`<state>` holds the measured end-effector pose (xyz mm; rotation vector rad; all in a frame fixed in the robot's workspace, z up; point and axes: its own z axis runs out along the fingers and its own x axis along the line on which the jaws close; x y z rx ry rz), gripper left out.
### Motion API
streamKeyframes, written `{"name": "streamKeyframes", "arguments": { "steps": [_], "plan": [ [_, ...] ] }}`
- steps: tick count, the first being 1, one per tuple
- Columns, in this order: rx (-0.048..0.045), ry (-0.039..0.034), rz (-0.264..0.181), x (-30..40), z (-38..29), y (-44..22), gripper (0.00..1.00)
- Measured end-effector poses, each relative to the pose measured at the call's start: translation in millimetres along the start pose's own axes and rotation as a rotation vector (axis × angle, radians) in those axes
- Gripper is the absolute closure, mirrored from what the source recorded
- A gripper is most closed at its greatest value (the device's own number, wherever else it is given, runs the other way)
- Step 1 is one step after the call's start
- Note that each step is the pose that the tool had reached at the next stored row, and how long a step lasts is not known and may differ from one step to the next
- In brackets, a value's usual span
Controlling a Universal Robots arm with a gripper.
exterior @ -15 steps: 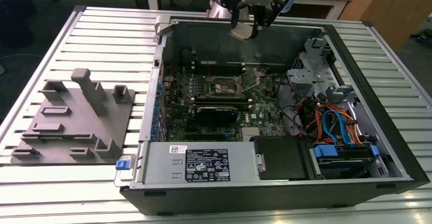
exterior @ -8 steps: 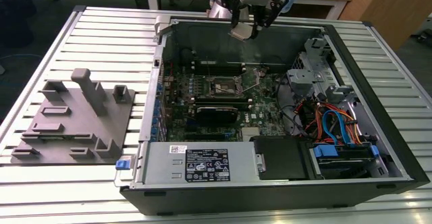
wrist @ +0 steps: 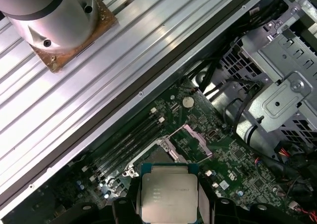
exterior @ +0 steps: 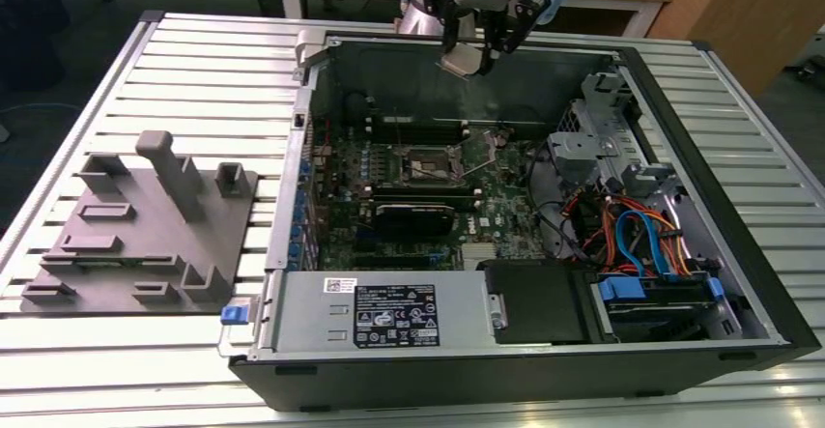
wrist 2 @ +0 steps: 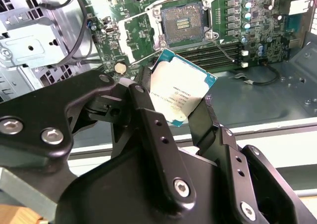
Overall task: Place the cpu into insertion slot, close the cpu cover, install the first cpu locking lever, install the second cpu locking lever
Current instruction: 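Place the cpu into insertion slot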
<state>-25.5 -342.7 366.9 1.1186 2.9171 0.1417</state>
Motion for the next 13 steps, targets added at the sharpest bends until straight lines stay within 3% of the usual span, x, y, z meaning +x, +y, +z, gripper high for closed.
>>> {"name": "streamKeyframes", "arguments": {
  "steps": [13],
  "plan": [
    [-0.0001,-0.0003,0.003,0.0,0.0,0.0,0.46]
  ]
}}
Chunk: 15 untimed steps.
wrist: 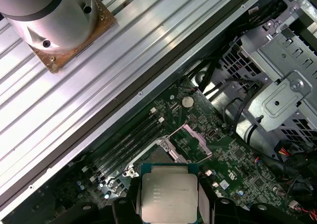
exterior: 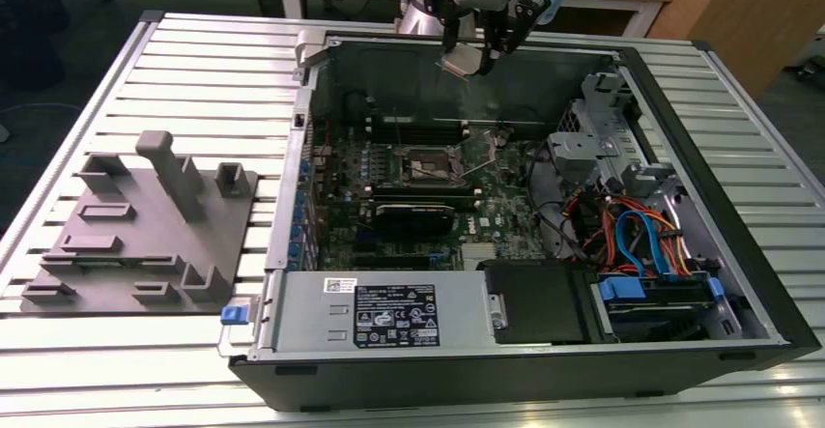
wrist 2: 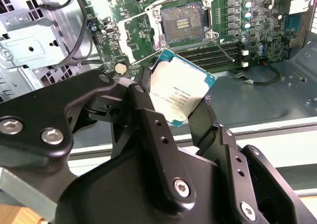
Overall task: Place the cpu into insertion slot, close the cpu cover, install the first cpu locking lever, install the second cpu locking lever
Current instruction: 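Place the cpu into insertion slot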
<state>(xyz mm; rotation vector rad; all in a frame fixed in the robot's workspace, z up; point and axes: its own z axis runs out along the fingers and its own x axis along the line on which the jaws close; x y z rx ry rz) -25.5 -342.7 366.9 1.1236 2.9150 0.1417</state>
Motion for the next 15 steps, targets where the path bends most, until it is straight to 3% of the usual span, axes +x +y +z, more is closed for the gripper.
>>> {"name": "streamKeyframes", "arguments": {
  "steps": [15],
  "plan": [
    [-0.0006,-0.0022,0.025,0.0,0.1,0.0,0.46]
  ]
}}
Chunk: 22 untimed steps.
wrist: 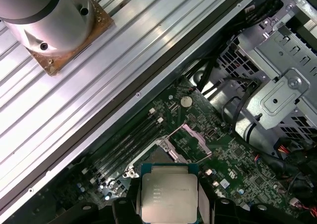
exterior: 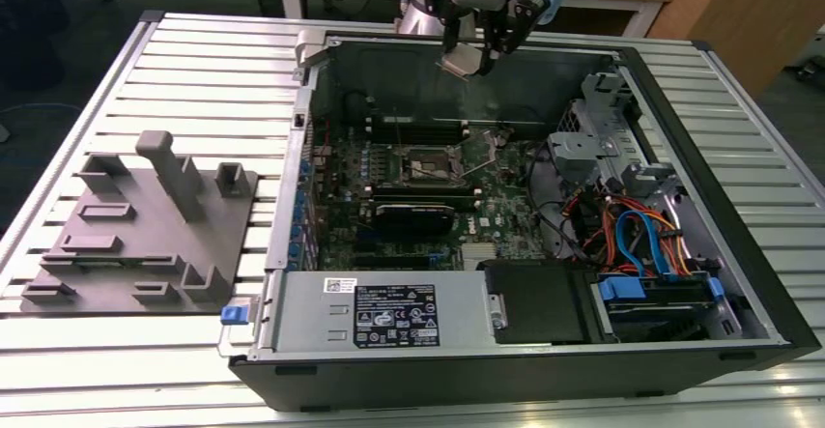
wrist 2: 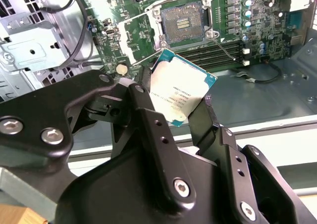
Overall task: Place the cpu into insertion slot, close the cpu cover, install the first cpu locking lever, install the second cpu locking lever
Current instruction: 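Place the cpu into insertion slot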
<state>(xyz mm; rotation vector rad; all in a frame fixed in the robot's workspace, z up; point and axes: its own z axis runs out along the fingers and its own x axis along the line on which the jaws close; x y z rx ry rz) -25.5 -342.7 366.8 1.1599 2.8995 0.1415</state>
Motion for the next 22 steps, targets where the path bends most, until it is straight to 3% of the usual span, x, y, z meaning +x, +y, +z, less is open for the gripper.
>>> {"name": "streamKeyframes", "arguments": {
  "steps": [22],
  "plan": [
    [-0.0012,-0.0063,0.069,0.0,0.3,0.0,0.46]
  ]
}}
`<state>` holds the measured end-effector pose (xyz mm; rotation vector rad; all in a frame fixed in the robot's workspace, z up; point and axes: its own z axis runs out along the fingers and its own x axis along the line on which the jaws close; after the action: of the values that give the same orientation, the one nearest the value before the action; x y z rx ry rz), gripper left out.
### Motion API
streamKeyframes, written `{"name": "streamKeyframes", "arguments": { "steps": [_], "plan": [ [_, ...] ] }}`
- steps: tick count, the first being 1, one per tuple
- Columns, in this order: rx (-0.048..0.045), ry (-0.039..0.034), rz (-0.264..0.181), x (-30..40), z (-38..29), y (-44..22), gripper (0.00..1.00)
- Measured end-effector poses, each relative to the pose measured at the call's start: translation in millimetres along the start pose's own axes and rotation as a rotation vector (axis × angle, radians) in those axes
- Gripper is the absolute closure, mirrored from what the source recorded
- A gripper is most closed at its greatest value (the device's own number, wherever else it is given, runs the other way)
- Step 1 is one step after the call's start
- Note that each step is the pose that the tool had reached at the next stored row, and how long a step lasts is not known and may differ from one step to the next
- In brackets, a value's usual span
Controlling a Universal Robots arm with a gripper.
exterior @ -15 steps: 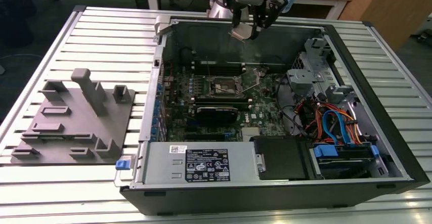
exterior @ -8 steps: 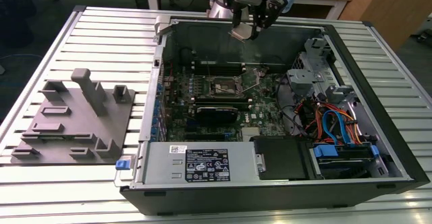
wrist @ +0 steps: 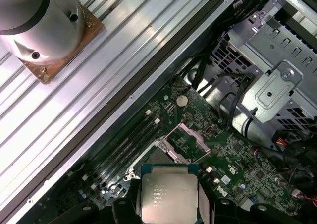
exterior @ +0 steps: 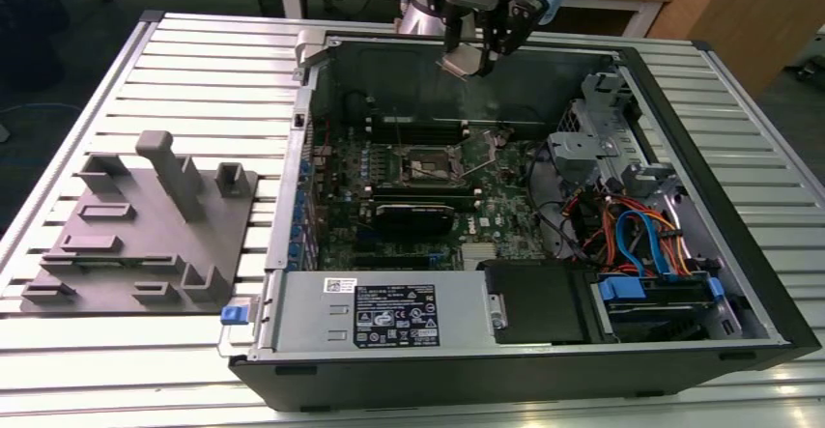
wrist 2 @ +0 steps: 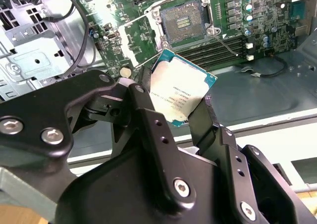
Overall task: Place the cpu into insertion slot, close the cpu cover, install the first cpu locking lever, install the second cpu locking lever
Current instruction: 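Place the cpu into insertion slot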
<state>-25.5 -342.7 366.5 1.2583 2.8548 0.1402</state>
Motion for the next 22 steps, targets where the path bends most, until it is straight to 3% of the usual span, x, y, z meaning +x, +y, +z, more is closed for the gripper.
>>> {"name": "streamKeyframes", "arguments": {
  "steps": [22],
  "plan": [
    [-0.0016,-0.0074,0.082,0.0,0.4,-0.1,0.46]
  ]
}}
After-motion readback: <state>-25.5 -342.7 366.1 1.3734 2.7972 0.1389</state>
